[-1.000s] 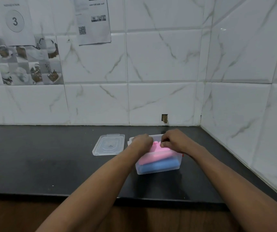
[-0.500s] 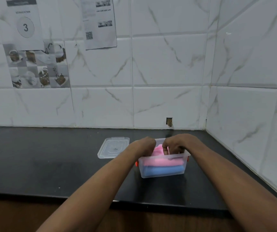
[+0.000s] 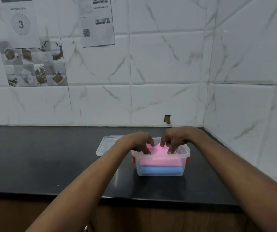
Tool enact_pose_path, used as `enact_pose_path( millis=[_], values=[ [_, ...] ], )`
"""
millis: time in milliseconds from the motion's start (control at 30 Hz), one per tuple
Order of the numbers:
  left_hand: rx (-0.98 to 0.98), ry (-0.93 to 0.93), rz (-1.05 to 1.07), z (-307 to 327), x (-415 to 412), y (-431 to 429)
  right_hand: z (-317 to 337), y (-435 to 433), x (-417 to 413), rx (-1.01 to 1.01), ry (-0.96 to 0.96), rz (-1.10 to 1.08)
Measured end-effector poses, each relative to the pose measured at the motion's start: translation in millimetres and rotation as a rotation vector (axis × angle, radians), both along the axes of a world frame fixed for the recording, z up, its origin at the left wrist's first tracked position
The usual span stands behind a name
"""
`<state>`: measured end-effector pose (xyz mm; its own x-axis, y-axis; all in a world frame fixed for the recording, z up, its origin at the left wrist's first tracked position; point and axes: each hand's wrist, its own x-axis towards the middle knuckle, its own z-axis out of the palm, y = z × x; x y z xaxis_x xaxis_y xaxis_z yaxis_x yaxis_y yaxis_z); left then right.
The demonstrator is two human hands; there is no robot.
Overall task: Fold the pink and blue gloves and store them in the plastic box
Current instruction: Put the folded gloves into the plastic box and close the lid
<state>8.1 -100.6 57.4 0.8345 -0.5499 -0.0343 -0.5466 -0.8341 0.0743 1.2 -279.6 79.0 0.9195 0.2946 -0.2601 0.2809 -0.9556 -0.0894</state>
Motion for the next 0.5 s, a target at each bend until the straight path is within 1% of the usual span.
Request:
enact_pose_path(
  millis=[67,133,300,400,433,500],
  values=[
    [0.093,0.035,0.005,-4,1,-3,-8,0,-1,-0.036,0.019,0.034],
    [0.152,0.057,0.04,-9,3,-7,-16,-1,-1,-0.021,0.051,0.03],
    [0.182,0.141,0.101,-10,3,-13,-18,5,-2,-0.017,0.157,0.001],
    [0.133,0.11,0.092,-7,0,-10,-17,8,-5,-0.008,0.146,-0.018],
    [0.082,0.089,0.087,-7,0,-6,-15,7,-7,0.02,0.134,-0.026],
    [-0.108,0.026,0.084,-10,1,3,-12,1,-12,0.102,0.054,-0.029]
  ],
)
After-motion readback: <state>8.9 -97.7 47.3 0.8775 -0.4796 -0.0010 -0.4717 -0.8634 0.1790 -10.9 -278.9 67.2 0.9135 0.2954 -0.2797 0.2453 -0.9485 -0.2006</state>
